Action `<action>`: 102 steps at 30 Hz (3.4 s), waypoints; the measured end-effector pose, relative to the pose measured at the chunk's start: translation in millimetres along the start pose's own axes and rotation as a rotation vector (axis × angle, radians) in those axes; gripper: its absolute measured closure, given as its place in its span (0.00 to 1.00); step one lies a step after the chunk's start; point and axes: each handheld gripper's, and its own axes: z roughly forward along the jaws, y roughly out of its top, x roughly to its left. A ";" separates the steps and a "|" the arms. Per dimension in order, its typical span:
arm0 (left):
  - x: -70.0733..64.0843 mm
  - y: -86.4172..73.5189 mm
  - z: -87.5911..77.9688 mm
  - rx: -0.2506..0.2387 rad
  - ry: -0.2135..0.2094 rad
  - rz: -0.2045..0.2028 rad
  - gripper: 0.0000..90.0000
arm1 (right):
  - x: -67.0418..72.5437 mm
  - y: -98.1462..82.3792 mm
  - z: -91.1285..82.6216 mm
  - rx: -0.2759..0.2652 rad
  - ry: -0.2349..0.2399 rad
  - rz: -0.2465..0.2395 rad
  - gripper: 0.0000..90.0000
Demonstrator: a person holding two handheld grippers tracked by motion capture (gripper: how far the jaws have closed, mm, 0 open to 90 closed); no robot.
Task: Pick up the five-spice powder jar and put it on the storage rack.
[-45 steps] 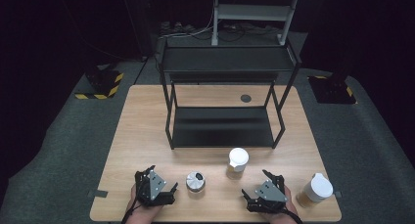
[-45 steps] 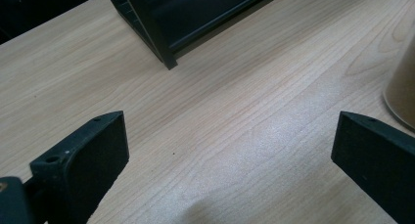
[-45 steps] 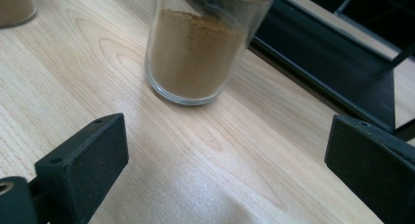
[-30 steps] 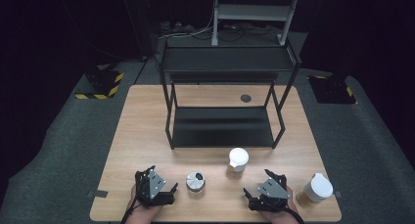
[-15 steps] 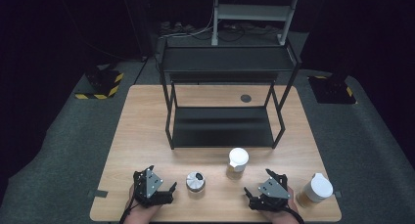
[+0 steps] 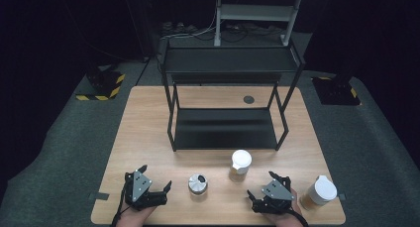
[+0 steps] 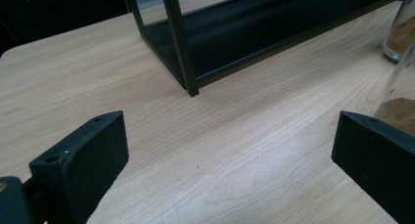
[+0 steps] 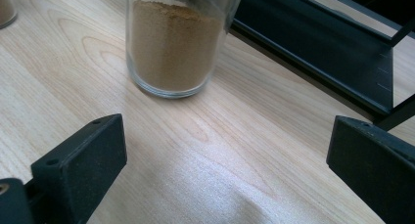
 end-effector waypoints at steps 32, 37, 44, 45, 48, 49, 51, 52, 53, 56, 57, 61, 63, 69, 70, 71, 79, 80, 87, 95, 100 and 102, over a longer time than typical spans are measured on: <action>-23.2 21.5 -23.5 -0.113 -0.065 0.047 0.01 | -2.8 -1.9 -0.8 -0.009 0.001 0.023 0.01; -27.2 23.9 -22.3 -0.117 -0.084 0.051 0.01 | -2.7 -1.6 -0.7 -0.008 0.001 0.023 0.01; -33.7 25.7 -19.6 -0.123 -0.121 0.057 0.01 | -2.7 -1.7 -0.6 -0.008 0.003 0.021 0.01; -34.9 25.8 -18.9 -0.124 -0.126 0.058 0.01 | -2.7 -1.6 -0.6 -0.008 0.003 0.021 0.01; -38.3 26.2 -17.4 -0.125 -0.144 0.061 0.01 | -3.0 -1.8 -0.7 -0.009 0.004 0.020 0.01; -40.4 26.2 -16.3 -0.127 -0.154 0.063 0.01 | -3.1 -1.9 -0.8 -0.009 0.004 0.019 0.01; -41.5 26.1 -15.7 -0.130 -0.160 0.062 0.01 | -3.2 -1.9 -0.8 -0.009 0.004 0.020 0.01; -42.4 26.1 -15.0 -0.131 -0.166 0.063 0.01 | -3.2 -1.9 -0.8 -0.009 0.004 0.020 0.01; -43.5 26.1 -14.3 -0.130 -0.171 0.061 0.01 | -3.2 -1.9 -0.8 -0.009 0.004 0.020 0.01; -46.1 25.9 -10.9 -0.131 -0.199 0.053 0.01 | -3.0 -2.0 -0.9 -0.010 0.004 0.019 0.01; -46.1 25.9 -10.9 -0.131 -0.199 0.053 0.01 | -3.0 -2.0 -0.9 -0.010 0.004 0.019 0.01; -49.7 26.3 -7.7 -0.127 -0.208 0.047 0.01 | -3.1 -1.9 -0.9 -0.009 0.005 0.018 0.01; -50.7 26.4 -6.2 -0.124 -0.214 0.043 0.01 | -3.4 -1.9 -0.9 -0.009 0.005 0.020 0.01; -53.5 25.7 -1.9 -0.124 -0.226 0.029 0.01 | -3.1 -2.0 -0.8 -0.010 0.004 0.021 0.01; -53.5 25.5 -1.0 -0.123 -0.227 0.027 0.01 | -3.1 -2.0 -0.8 -0.010 0.004 0.020 0.01; -53.5 25.1 -0.2 -0.123 -0.229 0.025 0.01 | -3.0 -1.9 -0.8 -0.009 0.004 0.020 0.01; -53.2 22.5 10.6 -0.104 -0.240 -0.002 0.01 | -4.6 -1.6 -0.5 -0.007 0.010 0.026 0.01; -53.2 22.5 10.6 -0.104 -0.240 -0.002 0.01 | -4.6 -1.6 -0.5 -0.007 0.010 0.026 0.01; -54.1 18.7 18.3 -0.099 -0.247 -0.001 0.01 | -4.8 -1.8 -0.6 -0.009 0.010 0.025 0.01; -51.0 10.5 27.9 -0.105 -0.257 -0.042 0.08 | -5.1 -1.6 -0.5 -0.007 0.012 0.027 0.01; -48.1 5.5 29.1 -0.125 -0.270 -0.054 0.18 | -5.2 -1.5 -0.4 -0.007 0.013 0.027 0.01; -48.4 5.2 29.0 -0.127 -0.268 -0.052 0.22 | -5.3 -1.5 -0.4 -0.007 0.013 0.027 0.01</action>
